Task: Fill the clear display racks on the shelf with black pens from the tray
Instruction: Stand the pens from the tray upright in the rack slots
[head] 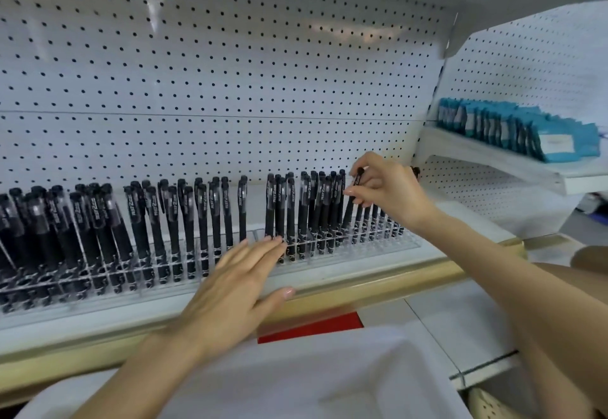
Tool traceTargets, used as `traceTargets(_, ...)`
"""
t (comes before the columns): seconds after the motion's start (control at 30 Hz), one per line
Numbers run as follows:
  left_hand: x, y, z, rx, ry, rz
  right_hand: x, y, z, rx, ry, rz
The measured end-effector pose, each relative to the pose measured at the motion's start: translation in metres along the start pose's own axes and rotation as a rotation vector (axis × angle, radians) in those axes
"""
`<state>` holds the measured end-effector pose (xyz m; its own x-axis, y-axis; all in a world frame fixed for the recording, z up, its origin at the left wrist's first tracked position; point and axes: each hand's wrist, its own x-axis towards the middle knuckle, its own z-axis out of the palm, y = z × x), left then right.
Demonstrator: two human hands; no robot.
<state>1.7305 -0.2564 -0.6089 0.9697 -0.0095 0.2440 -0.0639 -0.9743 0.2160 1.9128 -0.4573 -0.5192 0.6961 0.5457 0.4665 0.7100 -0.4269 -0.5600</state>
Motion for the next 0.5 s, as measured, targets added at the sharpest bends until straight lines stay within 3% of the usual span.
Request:
traceTargets(0.17,0.000,0.003,-0.005,-0.041,-0.007,-0.015,-0.001,0.004,0.015,-0.050,0.148,-0.130)
traceTargets(0.3,0.000,0.004,-0.006,-0.029,-0.023,-0.018,0.000,0.009,0.014,-0.086,0.045,-0.111)
traceTargets(0.5,0.001,-0.001,-0.002,-0.008,-0.026,0.008,-0.003,0.019,0.012,-0.209,0.022,-0.170)
